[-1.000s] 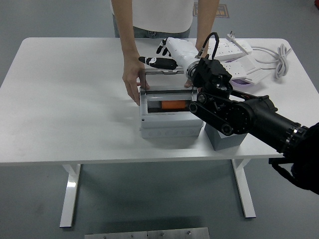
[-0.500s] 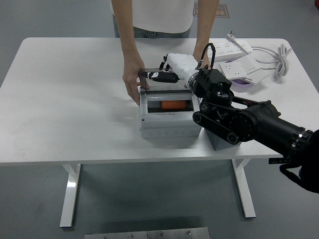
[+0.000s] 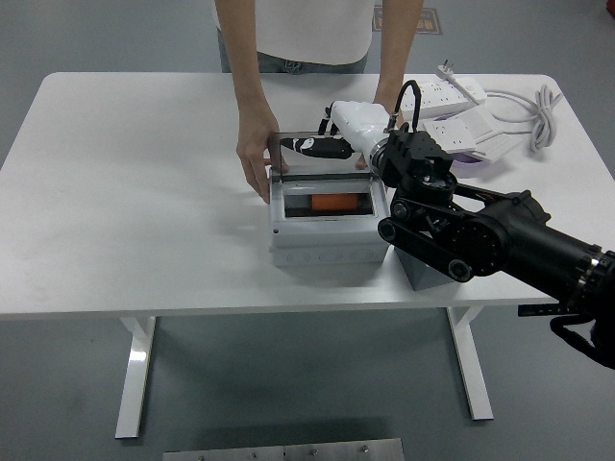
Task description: Fetch the battery,place it into the box,close the lid of the box
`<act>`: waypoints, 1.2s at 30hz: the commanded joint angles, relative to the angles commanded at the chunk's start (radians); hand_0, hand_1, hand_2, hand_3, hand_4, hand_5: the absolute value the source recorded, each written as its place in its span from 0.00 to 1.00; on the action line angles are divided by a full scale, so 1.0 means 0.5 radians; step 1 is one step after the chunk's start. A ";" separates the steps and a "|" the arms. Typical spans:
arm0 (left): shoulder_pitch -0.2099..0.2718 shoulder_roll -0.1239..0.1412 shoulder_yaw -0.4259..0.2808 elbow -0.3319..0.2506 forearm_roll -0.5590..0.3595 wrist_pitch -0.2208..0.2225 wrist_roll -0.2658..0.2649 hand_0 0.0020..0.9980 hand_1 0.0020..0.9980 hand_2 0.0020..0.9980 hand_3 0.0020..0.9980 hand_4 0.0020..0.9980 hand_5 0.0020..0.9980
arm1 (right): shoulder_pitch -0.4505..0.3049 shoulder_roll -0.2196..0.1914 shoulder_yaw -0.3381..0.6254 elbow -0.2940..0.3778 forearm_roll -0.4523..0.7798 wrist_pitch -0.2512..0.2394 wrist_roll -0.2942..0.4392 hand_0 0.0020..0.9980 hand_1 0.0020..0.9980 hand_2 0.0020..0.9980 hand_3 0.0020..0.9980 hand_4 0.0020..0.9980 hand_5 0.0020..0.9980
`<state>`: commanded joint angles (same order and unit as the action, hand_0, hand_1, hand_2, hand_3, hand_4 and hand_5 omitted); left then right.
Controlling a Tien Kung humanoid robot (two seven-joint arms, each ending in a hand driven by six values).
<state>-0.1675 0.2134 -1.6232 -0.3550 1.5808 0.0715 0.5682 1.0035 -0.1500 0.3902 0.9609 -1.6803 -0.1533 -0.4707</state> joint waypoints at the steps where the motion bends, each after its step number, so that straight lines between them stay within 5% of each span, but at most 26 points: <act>1: 0.001 0.000 0.001 0.000 -0.002 0.001 0.000 0.56 0.72 0.65 0.59 0.68 0.18 | -0.005 -0.002 -0.003 0.002 -0.001 0.001 -0.006 0.57 0.49 0.53 0.57 1.00 1.00; 2: 0.002 0.001 0.001 0.000 -0.003 0.001 0.000 0.56 0.72 0.65 0.59 0.68 0.18 | -0.009 -0.003 -0.005 0.004 -0.001 0.000 -0.011 0.29 0.41 0.49 0.53 1.00 1.00; 36: 0.010 -0.009 -0.002 -0.004 0.008 -0.005 0.010 0.56 0.72 0.66 0.59 0.69 0.18 | -0.082 -0.048 0.000 0.287 -0.224 0.159 -0.184 0.21 0.40 0.47 0.47 0.98 1.00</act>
<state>-0.1623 0.2087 -1.6244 -0.3568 1.5850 0.0689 0.5733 0.9626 -0.1740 0.3900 1.1042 -1.7921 -0.0739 -0.5628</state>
